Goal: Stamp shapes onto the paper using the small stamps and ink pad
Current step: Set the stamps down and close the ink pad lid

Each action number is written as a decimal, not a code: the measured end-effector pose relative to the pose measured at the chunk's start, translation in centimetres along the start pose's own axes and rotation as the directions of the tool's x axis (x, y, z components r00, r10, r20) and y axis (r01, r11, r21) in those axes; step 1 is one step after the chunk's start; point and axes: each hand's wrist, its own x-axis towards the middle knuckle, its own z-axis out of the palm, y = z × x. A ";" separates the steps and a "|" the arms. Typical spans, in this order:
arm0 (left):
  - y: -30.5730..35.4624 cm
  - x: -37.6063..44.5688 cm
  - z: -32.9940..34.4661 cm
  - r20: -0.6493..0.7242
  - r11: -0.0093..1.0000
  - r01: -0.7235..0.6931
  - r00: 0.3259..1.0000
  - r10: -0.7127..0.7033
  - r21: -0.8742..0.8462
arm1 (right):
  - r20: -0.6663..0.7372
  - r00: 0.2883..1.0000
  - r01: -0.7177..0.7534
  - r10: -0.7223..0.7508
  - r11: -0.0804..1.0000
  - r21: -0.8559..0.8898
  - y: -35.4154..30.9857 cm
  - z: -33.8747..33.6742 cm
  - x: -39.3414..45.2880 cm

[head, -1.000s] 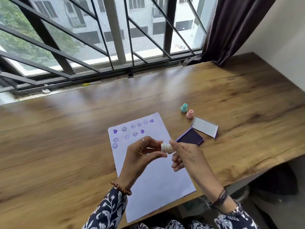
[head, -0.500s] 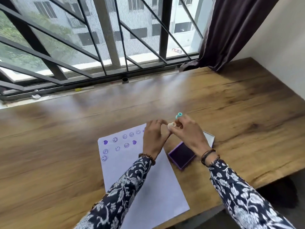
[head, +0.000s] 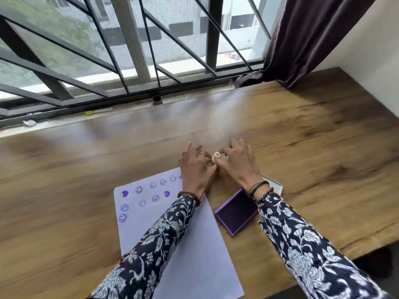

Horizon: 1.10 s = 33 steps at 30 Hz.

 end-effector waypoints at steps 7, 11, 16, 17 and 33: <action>0.9 -5.2 -1.6 -0.080 0.998 -0.040 0.996 0.036 -0.041 | -0.094 0.986 -0.100 0.137 0.940 0.326 3.6 -1.6 -4.8; 2.0 -10.5 -2.0 -0.045 0.989 -0.068 0.997 0.062 -0.130 | -0.143 0.961 -0.144 0.237 0.869 0.472 6.5 -1.9 -8.7; 2.6 -13.8 -1.4 0.127 0.993 -0.070 0.989 0.082 -0.097 | 0.095 0.968 -0.250 0.233 0.924 0.288 8.7 -1.1 -9.6; 2.5 -14.1 -1.3 0.150 0.994 -0.081 0.984 0.092 -0.079 | 0.135 0.969 -0.237 0.209 0.941 0.242 8.7 -0.9 -9.5; 2.5 -14.6 -1.8 0.166 0.982 0.003 0.986 0.029 -0.190 | -0.060 0.971 -0.190 0.232 0.898 0.397 4.7 -2.6 -12.7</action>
